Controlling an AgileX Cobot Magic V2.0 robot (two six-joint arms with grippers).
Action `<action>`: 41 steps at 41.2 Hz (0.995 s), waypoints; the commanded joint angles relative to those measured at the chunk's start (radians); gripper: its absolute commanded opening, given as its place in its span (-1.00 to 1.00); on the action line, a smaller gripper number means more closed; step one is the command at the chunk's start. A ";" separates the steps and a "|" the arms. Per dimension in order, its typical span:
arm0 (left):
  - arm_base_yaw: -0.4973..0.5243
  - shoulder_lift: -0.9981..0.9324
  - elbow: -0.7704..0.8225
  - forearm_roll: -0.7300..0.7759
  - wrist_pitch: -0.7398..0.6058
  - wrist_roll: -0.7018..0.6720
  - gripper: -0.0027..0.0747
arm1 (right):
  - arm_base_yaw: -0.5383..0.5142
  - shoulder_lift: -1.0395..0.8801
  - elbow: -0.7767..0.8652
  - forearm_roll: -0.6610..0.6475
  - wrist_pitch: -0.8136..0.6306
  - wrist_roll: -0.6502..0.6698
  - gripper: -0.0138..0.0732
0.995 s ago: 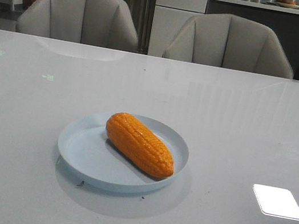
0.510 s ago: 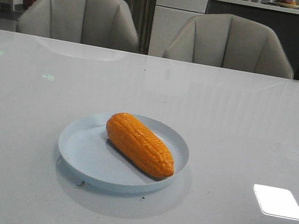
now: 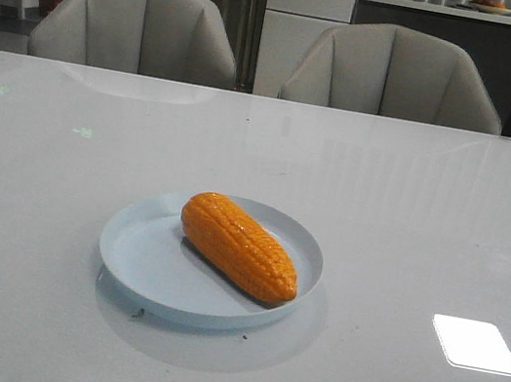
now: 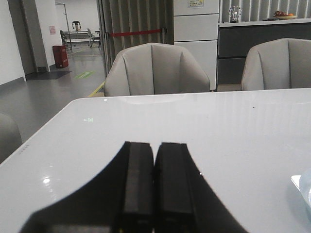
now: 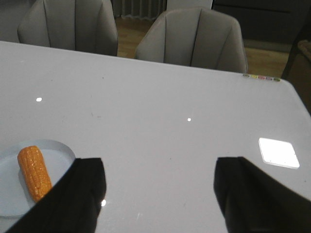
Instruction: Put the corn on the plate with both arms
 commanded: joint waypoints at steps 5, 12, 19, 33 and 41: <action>-0.004 -0.015 0.037 -0.002 -0.078 -0.011 -0.70 | 0.036 -0.085 -0.020 -0.017 -0.081 -0.002 0.41; -0.004 -0.015 0.037 -0.002 -0.078 -0.011 -0.70 | 0.133 -0.194 0.055 -0.072 -0.122 -0.002 0.01; -0.004 -0.015 0.037 -0.002 -0.078 -0.011 -0.70 | 0.167 -0.244 0.155 -0.140 -0.289 -0.002 -0.31; -0.004 -0.015 0.037 -0.002 -0.078 -0.011 -0.70 | 0.167 -0.252 0.433 -0.206 -0.771 0.043 -0.56; -0.004 -0.015 0.037 -0.002 -0.078 -0.011 -0.70 | 0.167 -0.252 0.606 -0.211 -0.891 0.126 -0.56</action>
